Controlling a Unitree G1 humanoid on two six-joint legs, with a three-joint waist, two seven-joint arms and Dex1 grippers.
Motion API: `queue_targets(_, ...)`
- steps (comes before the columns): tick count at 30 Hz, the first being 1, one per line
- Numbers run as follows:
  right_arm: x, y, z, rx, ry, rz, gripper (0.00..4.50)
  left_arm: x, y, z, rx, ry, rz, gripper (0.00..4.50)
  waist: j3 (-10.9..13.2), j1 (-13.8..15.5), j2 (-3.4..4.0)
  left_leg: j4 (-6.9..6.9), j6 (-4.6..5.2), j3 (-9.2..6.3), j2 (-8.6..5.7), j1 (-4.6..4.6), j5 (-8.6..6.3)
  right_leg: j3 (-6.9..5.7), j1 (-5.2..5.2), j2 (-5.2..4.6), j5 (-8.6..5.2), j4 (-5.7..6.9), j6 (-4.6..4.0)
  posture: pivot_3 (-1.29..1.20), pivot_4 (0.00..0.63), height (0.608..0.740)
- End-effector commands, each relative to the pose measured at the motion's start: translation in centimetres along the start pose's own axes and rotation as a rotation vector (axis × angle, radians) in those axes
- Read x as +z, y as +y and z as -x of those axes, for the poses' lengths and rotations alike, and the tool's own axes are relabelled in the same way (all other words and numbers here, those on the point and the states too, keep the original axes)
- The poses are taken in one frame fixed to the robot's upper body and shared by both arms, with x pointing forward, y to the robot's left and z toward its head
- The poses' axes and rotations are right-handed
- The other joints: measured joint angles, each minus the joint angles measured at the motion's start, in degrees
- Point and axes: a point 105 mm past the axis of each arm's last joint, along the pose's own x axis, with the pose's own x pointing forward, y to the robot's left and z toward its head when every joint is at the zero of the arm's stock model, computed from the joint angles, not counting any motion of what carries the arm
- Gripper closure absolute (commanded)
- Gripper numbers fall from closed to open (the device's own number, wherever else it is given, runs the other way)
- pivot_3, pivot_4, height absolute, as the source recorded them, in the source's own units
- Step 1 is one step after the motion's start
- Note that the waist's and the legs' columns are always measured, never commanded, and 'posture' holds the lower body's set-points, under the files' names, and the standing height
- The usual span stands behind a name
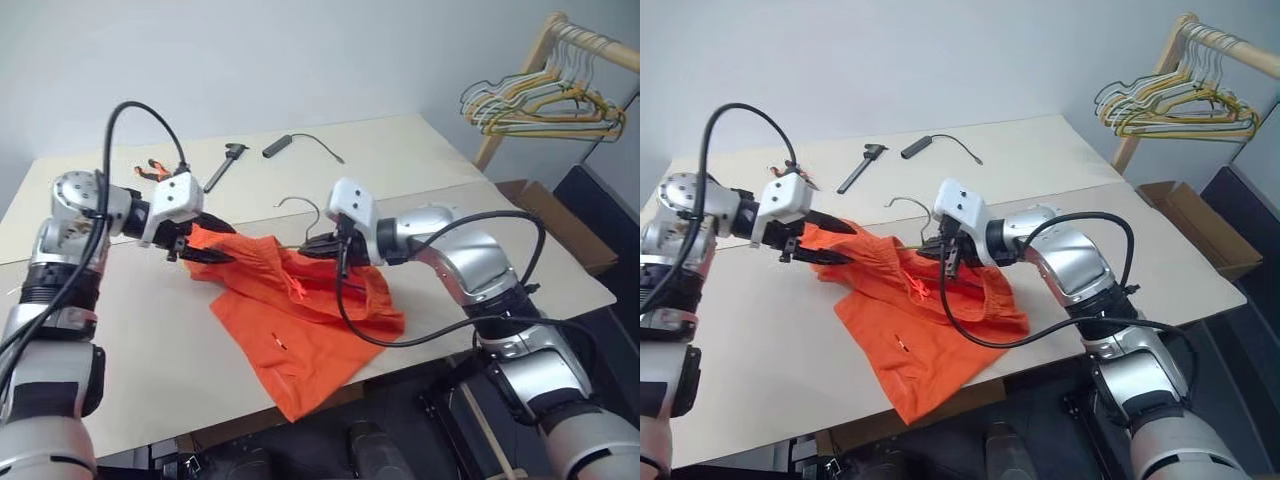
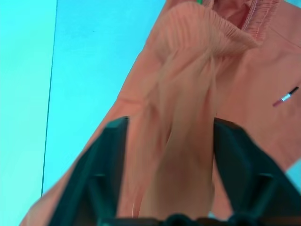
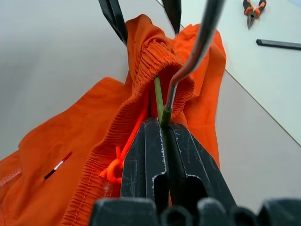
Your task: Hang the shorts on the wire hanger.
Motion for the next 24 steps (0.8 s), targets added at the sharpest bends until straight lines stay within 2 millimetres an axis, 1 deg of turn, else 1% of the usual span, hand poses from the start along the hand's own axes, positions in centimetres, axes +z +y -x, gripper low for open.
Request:
queue_targets(1, 2.1, -0.7, 1.3, -0.037, -0.068, 0.07, 4.5, 0.3, 0.4, 1.5, 0.051, 0.008, -0.028, 0.33, 0.0, 0.0, 0.0, 0.0, 0.0, 0.0, 0.0, 0.0, 0.0, 0.0, 0.0, 0.0, 0.0, 0.0, 0.0, -0.13, 0.063, 0.74)
queue_targets(2, 2.2, -0.7, 1.4, -0.038, -0.07, 0.072, 4.5, -0.3, 0.5, 1.3, 0.077, 0.03, -0.047, 0.02, 0.0, 0.0, 0.0, 0.0, 0.0, 0.0, 0.0, 0.01, 0.0, 0.0, 0.01, 0.0, 0.0, 0.01, 0.0, -0.13, 0.063, 0.74)
queue_targets(7, 2.7, -0.6, 1.9, -0.03, -0.086, 0.075, 4.5, -2.6, 0.9, -0.3, 0.124, 0.107, -0.068, 0.02, 0.0, 0.2, 0.0, 0.0, 0.0, 0.01, -0.01, 0.01, 0.0, 0.0, 0.02, -0.02, 0.0, 0.0, 0.0, -0.13, 0.06, 0.74)
queue_targets(10, 2.8, -0.5, 2.1, -0.025, -0.087, 0.078, 4.5, -3.3, 1.4, -0.7, 0.146, 0.142, -0.062, 0.66, 0.0, 0.5, 0.0, 0.02, 0.0, 0.05, -0.03, -0.02, 0.0, -0.02, 0.03, -0.03, 0.0, -0.01, 0.0, -0.14, 0.057, 0.74)
queue_targets(11, 2.8, -0.5, 2.1, -0.024, -0.085, 0.078, 4.5, -3.4, 1.5, -0.6, 0.146, 0.144, -0.059, 0.95, 0.0, 0.4, 0.0, 0.02, 0.0, 0.07, -0.02, -0.03, 0.0, -0.02, 0.03, -0.03, 0.0, -0.02, 0.0, -0.14, 0.056, 0.74)
queue_targets(12, 2.7, -0.4, 2.2, -0.024, -0.083, 0.078, 4.5, -3.4, 1.5, -0.6, 0.144, 0.142, -0.058, 1.34, 0.0, 0.4, 0.0, 0.02, 0.0, 0.1, -0.02, -0.04, 0.0, -0.03, 0.02, -0.03, 0.0, -0.03, 0.0, -0.14, 0.054, 0.74)
queue_targets(14, 2.7, -0.5, 2.3, -0.027, -0.081, 0.079, 4.5, -3.4, 1.7, -0.5, 0.156, 0.136, -0.049, 1.91, 0.0, 0.3, 0.0, 0.01, 0.0, 0.11, -0.01, -0.06, 0.0, -0.04, 0.0, -0.02, 0.0, -0.03, 0.0, -0.14, 0.054, 0.74)
queue_targets(16, 2.7, -0.5, 2.4, -0.029, -0.081, 0.077, 4.5, -3.4, 1.9, -0.5, 0.17, 0.129, -0.045, 2.65, 0.0, 0.3, 0.0, 0.01, 0.0, 0.13, -0.02, -0.06, 0.0, -0.05, 0.0, -0.03, 0.0, -0.04, 0.0, -0.14, 0.052, 0.74)
queue_targets(21, 2.7, -0.6, 2.6, -0.033, -0.09, 0.052, 4.5, -3.1, 2.4, -0.4, 0.207, 0.088, -0.02, 4.33, 0.0, 0.2, 0.0, 0.02, 0.0, 0.14, -0.01, -0.04, 0.0, -0.04, 0.01, -0.03, 0.0, 0.0, 0.0, -0.14, 0.051, 0.74)
queue_targets(22, 2.7, -0.6, 2.7, -0.033, -0.088, 0.049, 4.5, -3.1, 2.4, -0.4, 0.207, 0.087, -0.02, 4.45, 0.0, 0.2, 0.0, 0.02, 0.0, 0.14, -0.01, -0.04, 0.0, -0.05, 0.01, -0.03, 0.0, 0.0, 0.0, -0.13, 0.05, 0.74)
queue_targets(24, 2.5, -0.7, 2.7, -0.035, -0.083, 0.042, 4.5, -3.2, 2.5, -0.2, 0.223, 0.096, -0.031, 4.45, 0.0, 0.2, 0.0, 0.02, 0.0, 0.13, -0.01, -0.05, 0.0, -0.05, 0.0, -0.03, 0.0, -0.02, 0.0, -0.13, 0.05, 0.74)
